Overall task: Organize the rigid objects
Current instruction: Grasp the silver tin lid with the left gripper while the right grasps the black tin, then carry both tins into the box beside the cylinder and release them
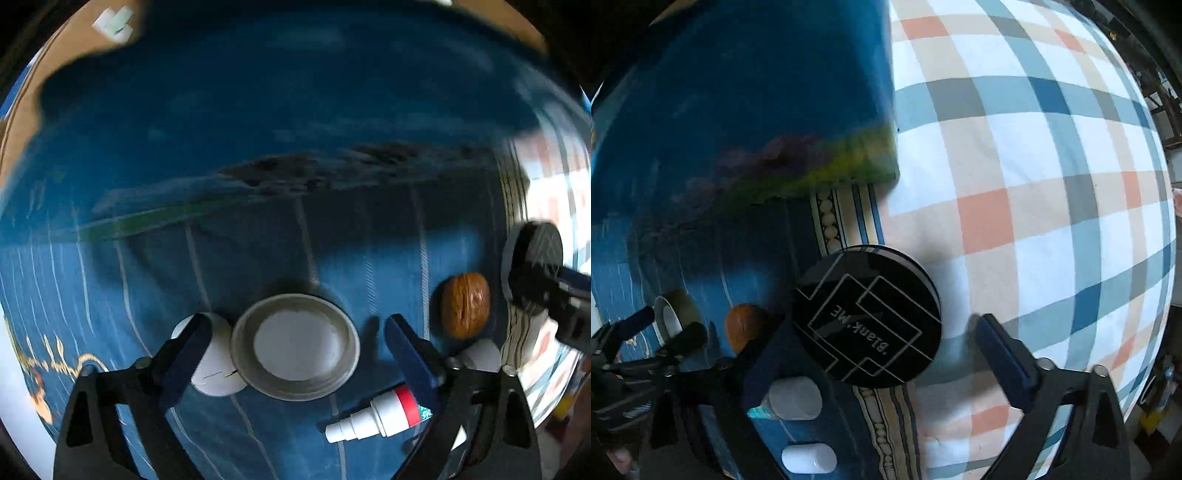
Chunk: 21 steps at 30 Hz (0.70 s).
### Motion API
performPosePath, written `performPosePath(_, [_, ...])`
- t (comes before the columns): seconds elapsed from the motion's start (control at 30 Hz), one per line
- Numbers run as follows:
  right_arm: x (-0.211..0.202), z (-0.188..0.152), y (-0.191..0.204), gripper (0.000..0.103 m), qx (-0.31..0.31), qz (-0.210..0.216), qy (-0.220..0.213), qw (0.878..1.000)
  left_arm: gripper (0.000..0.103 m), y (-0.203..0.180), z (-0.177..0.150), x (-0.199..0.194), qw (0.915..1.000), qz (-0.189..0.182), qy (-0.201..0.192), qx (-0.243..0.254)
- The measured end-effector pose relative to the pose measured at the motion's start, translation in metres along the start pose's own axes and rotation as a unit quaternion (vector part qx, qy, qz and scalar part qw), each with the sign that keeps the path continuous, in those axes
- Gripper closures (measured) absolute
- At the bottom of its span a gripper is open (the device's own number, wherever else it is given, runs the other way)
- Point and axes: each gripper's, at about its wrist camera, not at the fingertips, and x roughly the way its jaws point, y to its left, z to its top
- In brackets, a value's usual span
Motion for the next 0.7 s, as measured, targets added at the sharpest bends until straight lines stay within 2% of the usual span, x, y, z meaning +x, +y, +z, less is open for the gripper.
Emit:
performPosePath(0.03, [0.001,-0.001,0.000,0.014,0.000,0.003,0.000,1.000,0.038,-0.004,-0.002,0.000,1.0000,0.003,0.000,0.007])
performPosePath(0.07, [0.001,-0.001,0.001,0.017,-0.001,0.004,0.000,1.000,0.040,-0.008,-0.005,0.002,0.9999,-0.001,0.008,0.009])
performPosePath(0.1, [0.002,-0.004,0.002,0.023,-0.004,0.007,0.004,1.000,0.040,-0.009,-0.008,0.002,0.9998,-0.014,0.012,0.006])
performPosePath(0.23, [0.005,-0.016,0.001,0.023,-0.008,0.007,0.020,1.000,0.040,-0.013,-0.024,0.001,0.9997,-0.015,0.016,0.006])
performPosePath(0.4, [0.011,-0.044,-0.012,0.023,-0.019,0.006,0.049,0.999,0.040,0.004,-0.054,0.005,0.9957,-0.069,0.035,-0.052])
performPosePath(0.5, [0.014,-0.059,-0.019,0.023,-0.020,0.010,0.057,0.998,0.035,0.013,-0.062,0.009,0.9892,-0.110,0.043,-0.087])
performPosePath(0.63, [0.022,-0.068,-0.022,0.022,-0.002,0.017,0.065,0.998,0.030,0.013,-0.060,0.011,0.9851,-0.121,0.063,-0.104])
performPosePath(0.7, [0.024,-0.070,-0.022,0.018,0.003,0.017,0.062,0.998,0.025,0.013,-0.059,0.014,0.9836,-0.126,0.071,-0.107])
